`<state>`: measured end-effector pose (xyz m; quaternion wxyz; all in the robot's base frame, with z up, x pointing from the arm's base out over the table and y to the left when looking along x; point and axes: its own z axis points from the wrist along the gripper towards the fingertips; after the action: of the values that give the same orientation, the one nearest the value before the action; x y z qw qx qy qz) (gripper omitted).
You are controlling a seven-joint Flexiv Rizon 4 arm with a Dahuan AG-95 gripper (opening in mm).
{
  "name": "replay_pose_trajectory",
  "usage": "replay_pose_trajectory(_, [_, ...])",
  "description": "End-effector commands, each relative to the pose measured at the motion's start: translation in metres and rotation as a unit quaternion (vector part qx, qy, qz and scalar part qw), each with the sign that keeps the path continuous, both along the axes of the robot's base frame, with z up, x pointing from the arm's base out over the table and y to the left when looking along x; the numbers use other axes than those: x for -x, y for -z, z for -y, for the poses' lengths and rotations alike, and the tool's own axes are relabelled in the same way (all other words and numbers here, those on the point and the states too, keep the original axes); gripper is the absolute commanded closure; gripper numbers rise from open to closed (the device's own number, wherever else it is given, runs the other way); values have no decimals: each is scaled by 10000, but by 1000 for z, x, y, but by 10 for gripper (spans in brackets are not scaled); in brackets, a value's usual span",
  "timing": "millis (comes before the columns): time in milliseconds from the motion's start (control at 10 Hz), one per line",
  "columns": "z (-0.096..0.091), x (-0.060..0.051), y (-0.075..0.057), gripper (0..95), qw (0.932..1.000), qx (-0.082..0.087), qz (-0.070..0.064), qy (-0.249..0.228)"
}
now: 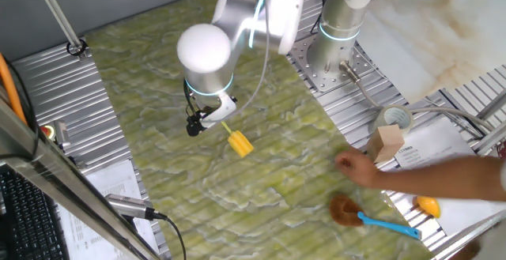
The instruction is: Scrub the table with a brush
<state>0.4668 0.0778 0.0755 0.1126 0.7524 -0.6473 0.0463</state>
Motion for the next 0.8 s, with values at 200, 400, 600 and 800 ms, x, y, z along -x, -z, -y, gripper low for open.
replay_pose_trajectory(200, [1,0,11,950,9990,440,5,1])
replay_pose_trajectory(400, [1,-1,20,950,9988,485,45,65])
replay_pose_trajectory(600, [1,-1,22,950,9986,515,76,112])
replay_pose_trajectory(800, [5,-1,21,950,9981,607,81,51])
